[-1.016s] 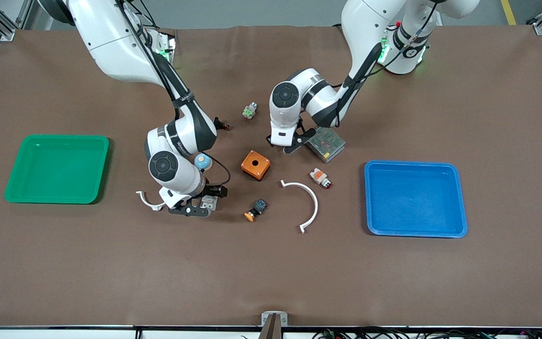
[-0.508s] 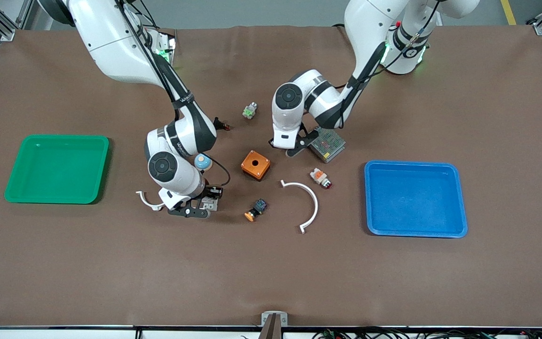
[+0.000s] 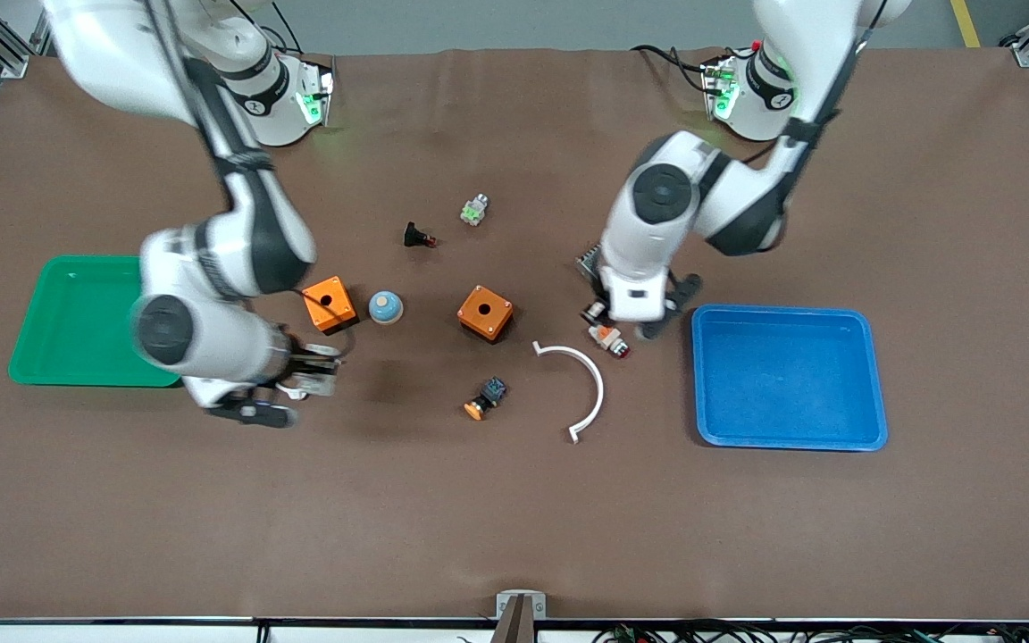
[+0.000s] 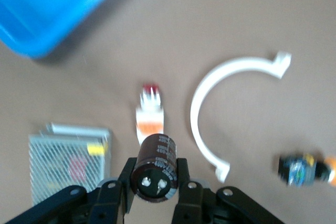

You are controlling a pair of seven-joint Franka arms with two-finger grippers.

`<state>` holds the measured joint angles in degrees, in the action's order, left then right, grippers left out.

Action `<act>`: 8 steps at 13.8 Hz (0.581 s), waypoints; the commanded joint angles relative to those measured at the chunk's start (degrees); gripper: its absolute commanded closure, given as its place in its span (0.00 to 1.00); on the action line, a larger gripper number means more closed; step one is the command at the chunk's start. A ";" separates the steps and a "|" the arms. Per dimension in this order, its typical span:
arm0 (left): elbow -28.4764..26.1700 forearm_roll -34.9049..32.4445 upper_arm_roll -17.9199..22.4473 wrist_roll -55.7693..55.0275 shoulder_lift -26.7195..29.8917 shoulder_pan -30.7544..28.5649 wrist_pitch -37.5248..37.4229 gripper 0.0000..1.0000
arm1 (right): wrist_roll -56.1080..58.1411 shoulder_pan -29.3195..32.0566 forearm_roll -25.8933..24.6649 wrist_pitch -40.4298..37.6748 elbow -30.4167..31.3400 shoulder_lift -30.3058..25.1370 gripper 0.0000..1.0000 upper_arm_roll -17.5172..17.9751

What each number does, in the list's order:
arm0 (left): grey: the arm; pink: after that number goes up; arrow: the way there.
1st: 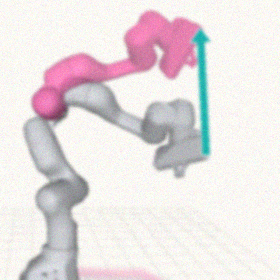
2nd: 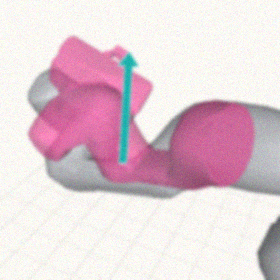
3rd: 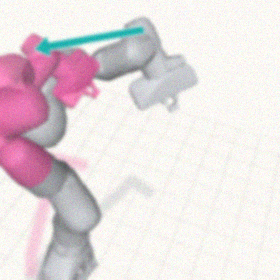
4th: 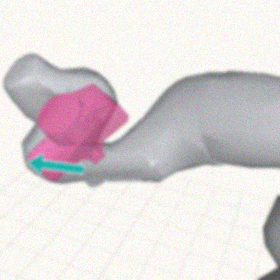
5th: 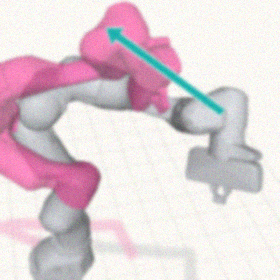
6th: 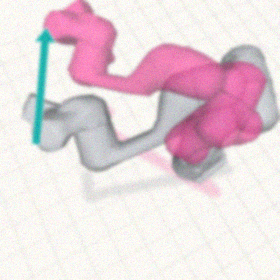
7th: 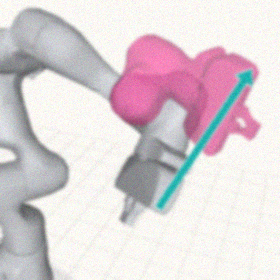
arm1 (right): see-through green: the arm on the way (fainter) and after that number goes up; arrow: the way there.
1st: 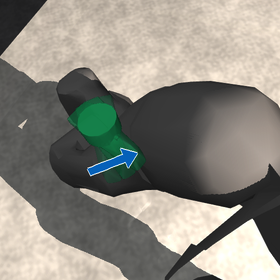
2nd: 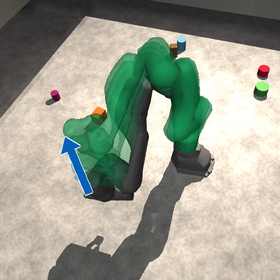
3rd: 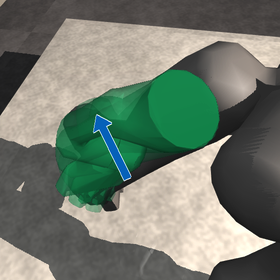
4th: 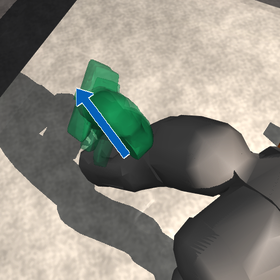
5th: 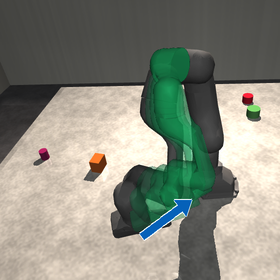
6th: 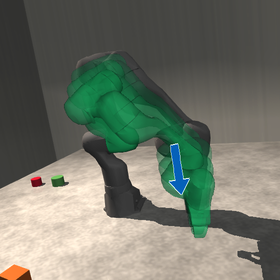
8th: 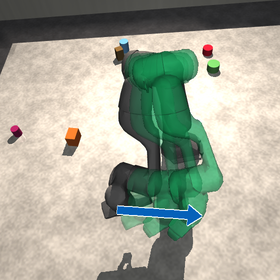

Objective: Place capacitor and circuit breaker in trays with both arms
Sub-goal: 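Carry the breaker to the green tray while the left gripper carries the capacitor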

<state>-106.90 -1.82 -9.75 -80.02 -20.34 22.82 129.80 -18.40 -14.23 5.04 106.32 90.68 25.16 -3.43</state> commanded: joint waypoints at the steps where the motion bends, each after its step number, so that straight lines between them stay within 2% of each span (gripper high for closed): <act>1: -1.02 -0.82 -0.88 5.73 1.09 -7.93 -0.68 1.00 | 11.75 10.50 -3.72 -4.09 2.13 -4.68 0.86 1.06; 5: -3.57 -0.82 -0.71 18.56 0.30 -18.49 -3.32 1.00 | 34.44 26.59 -3.98 -2.97 2.92 -3.98 0.86 1.14; 8: -6.82 -0.91 -0.71 30.50 -0.66 -26.74 -2.97 1.00 | 44.82 33.63 -4.16 5.45 8.80 -3.90 0.86 1.06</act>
<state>-111.75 -1.93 -9.62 -55.21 -20.99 0.35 126.98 21.73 16.25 1.74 107.67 95.89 21.85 -3.92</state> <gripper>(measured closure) 0.656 0.599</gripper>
